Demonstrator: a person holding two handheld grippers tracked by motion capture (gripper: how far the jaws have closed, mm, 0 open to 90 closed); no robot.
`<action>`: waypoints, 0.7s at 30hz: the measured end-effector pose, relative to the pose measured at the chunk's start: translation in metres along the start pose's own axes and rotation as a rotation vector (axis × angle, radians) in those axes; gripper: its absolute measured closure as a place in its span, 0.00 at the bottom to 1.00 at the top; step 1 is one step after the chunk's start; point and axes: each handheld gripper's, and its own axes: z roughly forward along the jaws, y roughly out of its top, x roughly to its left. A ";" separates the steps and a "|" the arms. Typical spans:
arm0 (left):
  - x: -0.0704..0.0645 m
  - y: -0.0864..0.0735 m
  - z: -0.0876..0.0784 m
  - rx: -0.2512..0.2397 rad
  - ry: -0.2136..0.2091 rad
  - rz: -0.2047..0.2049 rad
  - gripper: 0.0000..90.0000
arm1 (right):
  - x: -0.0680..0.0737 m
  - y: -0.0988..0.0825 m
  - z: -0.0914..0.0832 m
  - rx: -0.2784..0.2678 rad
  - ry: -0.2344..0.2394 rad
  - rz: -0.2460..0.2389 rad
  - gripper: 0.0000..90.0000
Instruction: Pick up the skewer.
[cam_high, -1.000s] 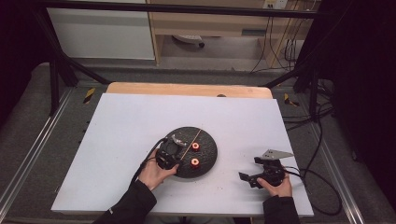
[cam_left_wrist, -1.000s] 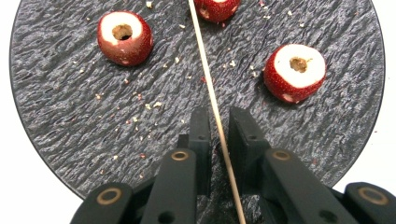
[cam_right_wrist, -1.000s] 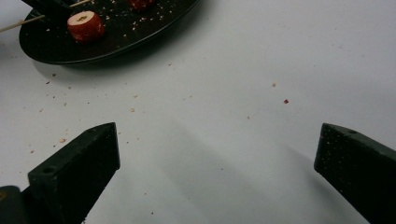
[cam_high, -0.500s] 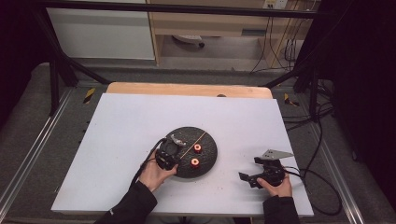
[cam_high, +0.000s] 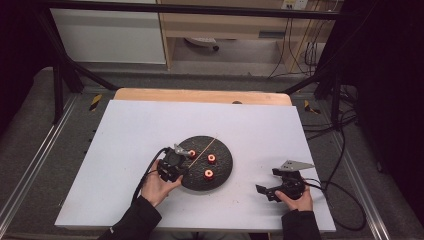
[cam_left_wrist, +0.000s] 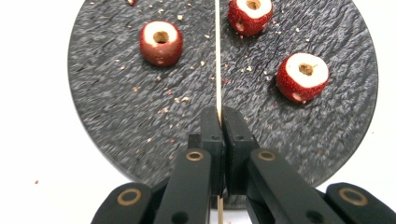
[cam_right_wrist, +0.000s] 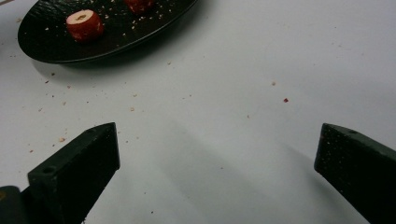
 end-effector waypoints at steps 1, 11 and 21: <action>0.003 -0.002 -0.003 -0.009 -0.011 -0.001 0.98 | 0.000 0.000 0.000 0.000 0.001 0.004 0.01; 0.026 -0.031 -0.027 -0.102 -0.078 -0.013 0.98 | 0.001 0.000 0.002 0.009 -0.001 0.008 0.01; 0.048 -0.069 -0.043 -0.196 -0.101 -0.033 0.98 | 0.001 0.000 0.002 0.007 -0.001 0.009 0.01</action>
